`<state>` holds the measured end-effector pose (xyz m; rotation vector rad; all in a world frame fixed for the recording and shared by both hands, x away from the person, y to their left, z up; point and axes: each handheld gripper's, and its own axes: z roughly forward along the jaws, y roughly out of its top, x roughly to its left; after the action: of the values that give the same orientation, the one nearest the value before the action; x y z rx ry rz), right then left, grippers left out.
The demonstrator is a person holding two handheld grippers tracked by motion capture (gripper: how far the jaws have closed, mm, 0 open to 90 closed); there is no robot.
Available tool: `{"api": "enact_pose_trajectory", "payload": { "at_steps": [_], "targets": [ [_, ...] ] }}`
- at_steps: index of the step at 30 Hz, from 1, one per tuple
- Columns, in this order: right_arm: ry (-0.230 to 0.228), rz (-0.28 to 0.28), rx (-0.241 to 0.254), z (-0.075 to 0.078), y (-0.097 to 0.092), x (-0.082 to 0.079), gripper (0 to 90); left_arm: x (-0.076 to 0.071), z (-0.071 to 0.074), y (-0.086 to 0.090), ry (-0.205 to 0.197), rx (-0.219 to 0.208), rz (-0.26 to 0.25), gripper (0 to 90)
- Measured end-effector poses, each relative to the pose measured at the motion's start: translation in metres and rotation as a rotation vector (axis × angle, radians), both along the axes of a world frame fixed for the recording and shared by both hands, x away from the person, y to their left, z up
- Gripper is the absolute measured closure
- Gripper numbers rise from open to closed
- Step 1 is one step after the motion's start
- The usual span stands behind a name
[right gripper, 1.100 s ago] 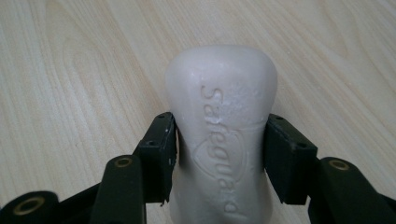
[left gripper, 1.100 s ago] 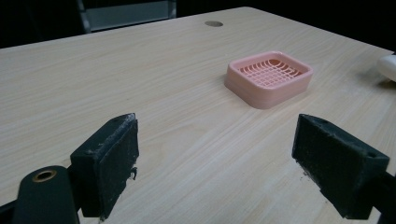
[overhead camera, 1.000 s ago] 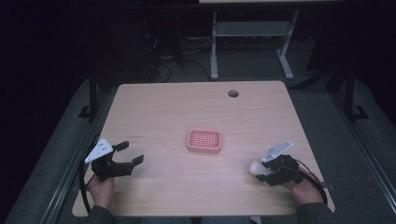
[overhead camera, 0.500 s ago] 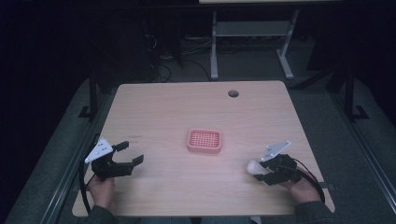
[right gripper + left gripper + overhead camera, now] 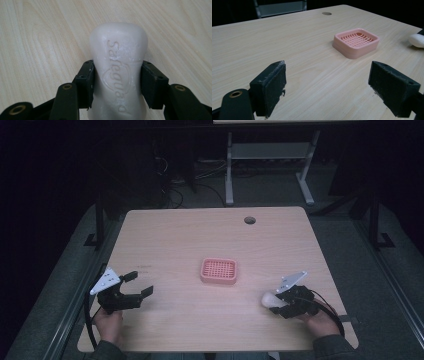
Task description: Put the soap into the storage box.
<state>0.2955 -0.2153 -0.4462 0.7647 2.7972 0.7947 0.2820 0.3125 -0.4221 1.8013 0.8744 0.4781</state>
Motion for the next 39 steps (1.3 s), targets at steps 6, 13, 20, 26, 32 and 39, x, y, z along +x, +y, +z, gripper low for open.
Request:
{"api": "enact_pose_trajectory", "payload": {
  "at_steps": [6,13,20,26,32,39],
  "targets": [
    [-0.003,0.011,-0.024,-0.003,0.004,0.002,48.6,0.0,0.0,0.0,0.0,0.001,0.001,14.0],
    [0.019,0.006,-0.023,-0.007,0.007,0.005,48.0,0.0,0.0,0.0,-0.001,-0.003,0.0,14.0],
    [0.023,0.026,-0.038,-0.006,0.009,0.005,48.5,0.0,0.0,0.002,-0.002,-0.009,0.004,14.1],
    [0.015,0.062,-0.057,0.002,0.02,0.006,48.8,0.0,0.001,0.004,-0.005,-0.013,0.003,14.1],
    [0.007,0.101,-0.087,0.012,0.034,0.013,48.8,-0.001,0.001,0.004,-0.004,-0.02,0.008,14.1],
    [0.008,0.138,-0.095,0.026,0.048,0.026,48.7,-0.001,0.001,0.005,-0.006,-0.021,0.01,14.1]
  ]
}}
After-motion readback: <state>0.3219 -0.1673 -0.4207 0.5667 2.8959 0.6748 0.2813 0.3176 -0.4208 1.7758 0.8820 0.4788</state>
